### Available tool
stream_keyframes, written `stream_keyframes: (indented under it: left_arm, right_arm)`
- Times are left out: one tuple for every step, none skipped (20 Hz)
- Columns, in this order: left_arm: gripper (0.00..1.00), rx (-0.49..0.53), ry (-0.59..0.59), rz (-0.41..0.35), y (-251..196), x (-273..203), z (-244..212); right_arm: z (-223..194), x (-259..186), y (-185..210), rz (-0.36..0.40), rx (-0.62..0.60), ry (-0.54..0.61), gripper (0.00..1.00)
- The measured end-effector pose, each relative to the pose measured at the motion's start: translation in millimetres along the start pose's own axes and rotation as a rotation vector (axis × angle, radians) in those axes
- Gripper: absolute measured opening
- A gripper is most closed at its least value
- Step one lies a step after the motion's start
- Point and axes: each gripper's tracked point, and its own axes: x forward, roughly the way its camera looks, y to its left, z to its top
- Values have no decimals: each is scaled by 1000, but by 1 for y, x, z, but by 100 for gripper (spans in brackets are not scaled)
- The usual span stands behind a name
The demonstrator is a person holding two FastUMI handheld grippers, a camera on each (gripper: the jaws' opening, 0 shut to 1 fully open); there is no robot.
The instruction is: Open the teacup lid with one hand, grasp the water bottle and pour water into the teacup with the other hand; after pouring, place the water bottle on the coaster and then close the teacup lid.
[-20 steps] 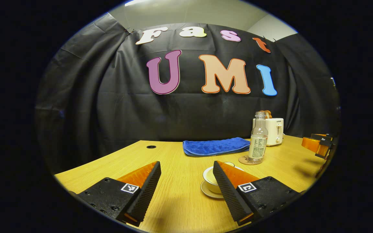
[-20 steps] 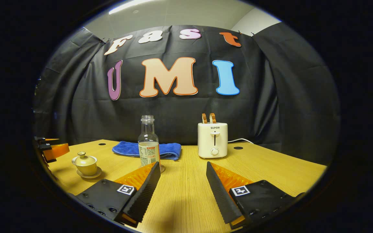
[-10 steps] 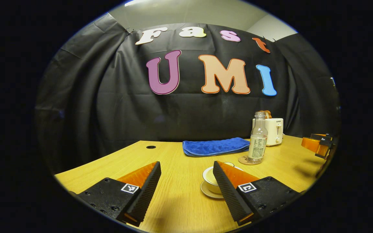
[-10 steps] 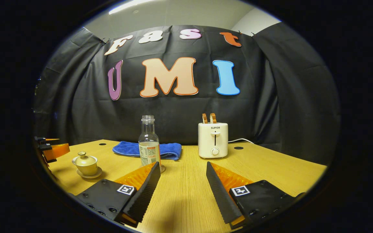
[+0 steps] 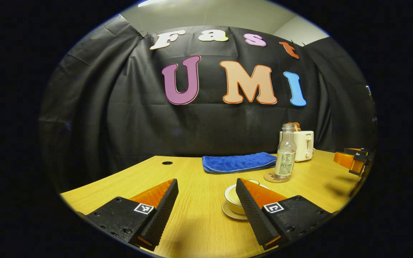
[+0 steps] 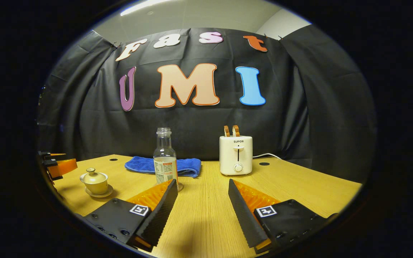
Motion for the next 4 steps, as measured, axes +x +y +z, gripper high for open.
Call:
stream_keyframes:
  left_arm:
    - [94,0,1,0,0,0,-1]
    - [95,0,0,0,0,0,0]
    - [94,0,1,1,0,1,0]
    - [94,0,1,1,0,1,0]
  right_arm:
    - [-1,0,0,0,0,0,92]
    - [0,0,0,0,0,0,92]
    - [0,0,0,2,0,0,92]
    - [0,-1,1,5,0,0,92]
